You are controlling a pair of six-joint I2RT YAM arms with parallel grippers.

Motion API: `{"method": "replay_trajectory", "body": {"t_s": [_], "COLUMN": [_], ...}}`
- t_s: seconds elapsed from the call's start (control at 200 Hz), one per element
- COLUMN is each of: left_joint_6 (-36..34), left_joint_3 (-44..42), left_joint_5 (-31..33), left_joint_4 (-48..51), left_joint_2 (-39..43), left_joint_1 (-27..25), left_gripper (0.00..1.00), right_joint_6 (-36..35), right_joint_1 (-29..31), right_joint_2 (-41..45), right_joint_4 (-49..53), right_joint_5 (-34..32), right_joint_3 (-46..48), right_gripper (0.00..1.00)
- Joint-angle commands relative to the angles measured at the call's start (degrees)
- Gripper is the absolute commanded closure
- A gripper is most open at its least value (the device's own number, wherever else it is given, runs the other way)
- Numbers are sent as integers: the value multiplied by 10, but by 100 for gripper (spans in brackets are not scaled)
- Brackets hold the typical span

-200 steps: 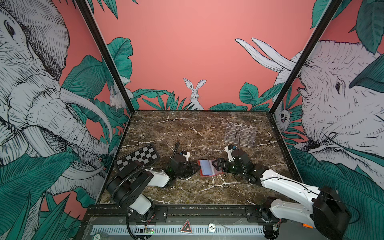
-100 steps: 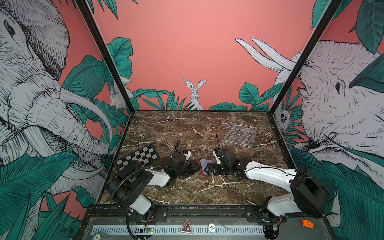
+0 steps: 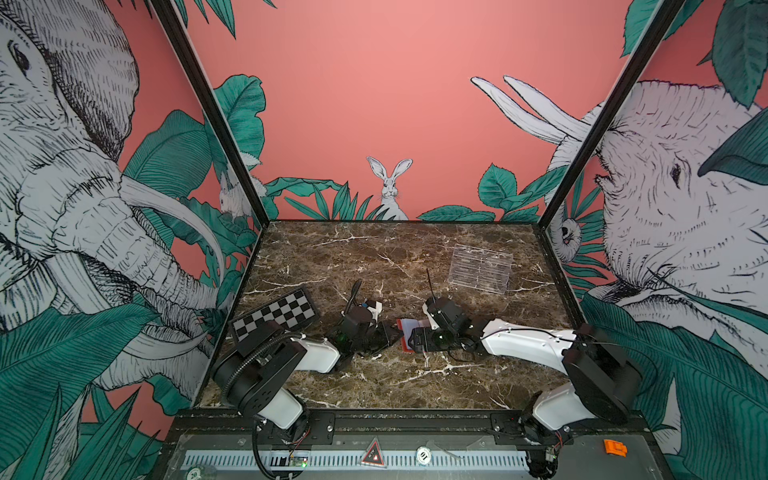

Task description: Take the credit cards out of the card holder

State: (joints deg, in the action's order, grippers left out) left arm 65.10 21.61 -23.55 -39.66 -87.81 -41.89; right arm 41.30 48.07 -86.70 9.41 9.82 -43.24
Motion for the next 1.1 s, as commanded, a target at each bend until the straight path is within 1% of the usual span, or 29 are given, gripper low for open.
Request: {"method": "replay_trajectory", "body": {"t_s": [0.0, 0.07, 0.2, 0.425, 0.6, 0.7, 0.79, 0.955, 1.095], "left_joint_6": [-10, -12, -19, -22, -28, -28, -29, -30, -30], "left_joint_3": [10, 10, 12, 13, 17, 18, 18, 19, 20], "left_joint_5": [-6, -7, -7, -8, -9, -9, -9, -10, -10], "left_joint_4": [9, 11, 22, 25, 32, 33, 33, 33, 34], "left_joint_2": [22, 24, 27, 26, 25, 25, 25, 24, 25], "left_joint_1": [1, 1, 1, 1, 1, 1, 1, 1, 2], "left_gripper": [100, 100, 100, 100, 100, 100, 100, 100, 100], "right_joint_6": [3, 15, 29, 51, 44, 31, 20, -6, -3], "right_joint_1": [3, -2, -14, -31, -39, -39, -35, -5, 2], "right_joint_2": [-9, -7, 11, 91, 151, 165, 151, 78, 36], "right_joint_4": [21, 42, 57, 83, 76, 33, 9, 24, 2], "right_joint_5": [-35, -66, -89, -144, -139, -94, -57, -53, -42], "right_joint_3": [-10, -4, 11, 49, 65, 71, 60, 3, -10], "right_gripper": [9, 9, 10, 10, 9, 9, 9, 10, 10]}}
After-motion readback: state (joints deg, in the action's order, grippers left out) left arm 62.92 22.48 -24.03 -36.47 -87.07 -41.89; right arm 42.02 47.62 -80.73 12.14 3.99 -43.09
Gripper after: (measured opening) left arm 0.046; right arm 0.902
